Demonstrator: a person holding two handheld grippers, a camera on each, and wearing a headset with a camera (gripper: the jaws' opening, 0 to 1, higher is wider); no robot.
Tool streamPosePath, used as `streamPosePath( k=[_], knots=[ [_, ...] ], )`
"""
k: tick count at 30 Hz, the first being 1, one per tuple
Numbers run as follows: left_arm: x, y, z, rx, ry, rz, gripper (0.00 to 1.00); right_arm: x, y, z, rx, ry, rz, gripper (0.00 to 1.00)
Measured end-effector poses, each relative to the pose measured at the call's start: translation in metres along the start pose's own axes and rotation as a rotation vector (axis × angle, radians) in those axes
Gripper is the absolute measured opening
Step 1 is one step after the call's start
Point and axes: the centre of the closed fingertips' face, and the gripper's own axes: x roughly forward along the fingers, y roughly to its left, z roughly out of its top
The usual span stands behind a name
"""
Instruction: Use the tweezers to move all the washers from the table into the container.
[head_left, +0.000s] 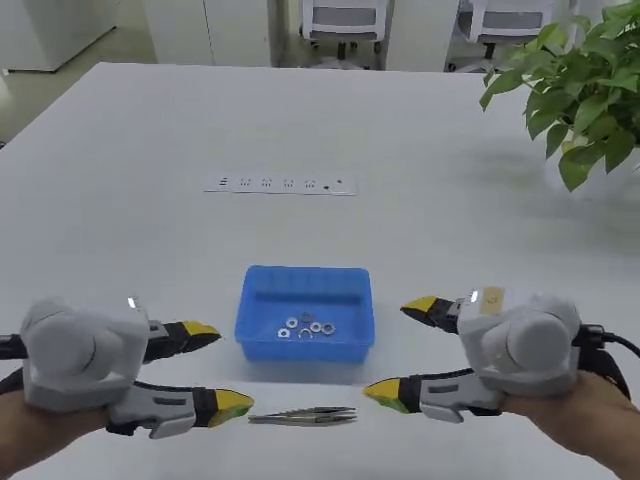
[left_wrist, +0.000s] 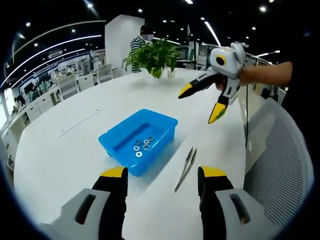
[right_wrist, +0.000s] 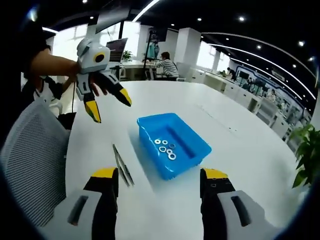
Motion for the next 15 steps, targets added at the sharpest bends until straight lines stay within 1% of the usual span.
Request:
streamPosePath(
  k=[1, 3, 4, 6, 7, 9, 10, 14, 15],
  knots=[
    [-0.002, -0.001, 0.002, -0.002, -0.005, 0.01, 0.66, -0.003, 0.0, -0.001, 0.028, -0.008, -0.015, 0.7],
    [-0.006, -0.002, 0.007, -0.003, -0.022, 0.038, 0.7, -0.008, 0.0, -0.001, 0.043, -0.017, -0.028, 0.74],
    [-0.008, -0.003, 0.01, -0.016, -0.036, 0.053, 0.73, -0.011, 0.0, -0.002, 0.055, -0.026, -0.042, 0.76],
    [-0.01, -0.005, 0.013, -0.032, -0.049, 0.064, 0.77, -0.017, 0.001, -0.001, 0.082, -0.042, -0.056, 0.79],
    [-0.012, -0.006, 0.015, -0.038, -0.061, 0.079, 0.79, -0.018, 0.001, -0.001, 0.091, -0.048, -0.064, 0.81],
    [-0.015, -0.009, 0.016, -0.049, -0.074, 0.093, 0.82, -0.023, 0.003, 0.001, 0.103, -0.065, -0.077, 0.85],
    [-0.015, -0.011, 0.016, -0.053, -0.078, 0.096, 0.84, -0.025, 0.004, 0.003, 0.107, -0.083, -0.083, 0.87],
    [-0.018, -0.015, 0.014, -0.071, -0.083, 0.113, 0.9, -0.028, 0.008, 0.003, 0.125, -0.093, -0.085, 0.93],
    [-0.019, -0.015, 0.013, -0.074, -0.085, 0.114, 0.93, -0.028, 0.008, 0.002, 0.127, -0.093, -0.083, 0.95]
  ],
)
